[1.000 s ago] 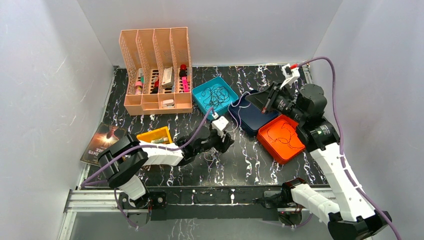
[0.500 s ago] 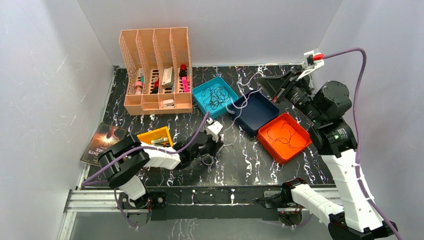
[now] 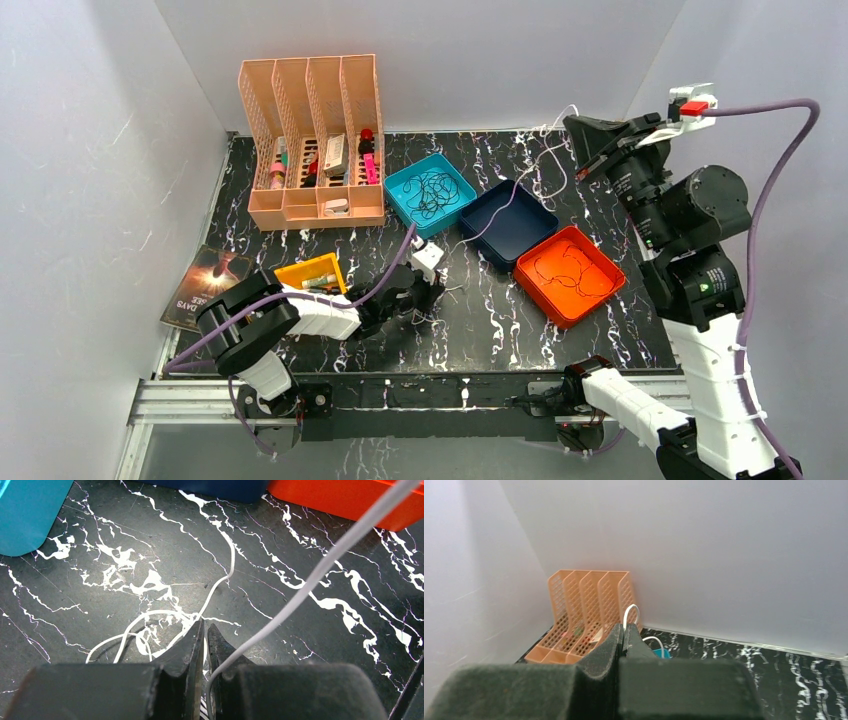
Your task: Untangle the cables
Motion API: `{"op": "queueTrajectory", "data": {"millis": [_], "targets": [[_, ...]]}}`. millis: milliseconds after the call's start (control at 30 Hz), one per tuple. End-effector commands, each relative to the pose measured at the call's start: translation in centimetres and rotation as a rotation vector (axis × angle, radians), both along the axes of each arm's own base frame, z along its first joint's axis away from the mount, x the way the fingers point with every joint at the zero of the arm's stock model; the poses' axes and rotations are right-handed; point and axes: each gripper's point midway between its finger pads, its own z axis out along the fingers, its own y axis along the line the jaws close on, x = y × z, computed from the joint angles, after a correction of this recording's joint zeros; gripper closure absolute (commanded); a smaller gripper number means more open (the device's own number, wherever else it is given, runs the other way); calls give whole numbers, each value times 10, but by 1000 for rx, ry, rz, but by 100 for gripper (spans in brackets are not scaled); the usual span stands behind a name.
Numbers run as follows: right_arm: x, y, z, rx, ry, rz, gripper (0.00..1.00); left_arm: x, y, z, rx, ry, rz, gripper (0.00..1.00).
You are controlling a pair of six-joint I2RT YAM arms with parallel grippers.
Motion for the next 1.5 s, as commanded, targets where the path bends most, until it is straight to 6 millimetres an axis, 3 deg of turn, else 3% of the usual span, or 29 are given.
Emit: {"op": "queueTrajectory", "data": {"millis": [0, 367, 700, 933, 1467], "targets": [[-12, -31, 40, 16, -125, -143, 100, 1, 1, 6, -16, -13, 18, 94], [-18, -52, 55, 27, -172, -243, 100, 2, 3, 4, -11, -11, 27, 94], [-33, -97, 102, 89, -299, -459, 100, 0, 5, 1, -6, -3, 30, 93], [-60, -131, 141, 157, -412, -597, 100, 1, 4, 0, -2, 1, 31, 93], [-92, -151, 197, 194, -572, -679, 100, 1, 3, -5, 4, 18, 32, 92]]}}
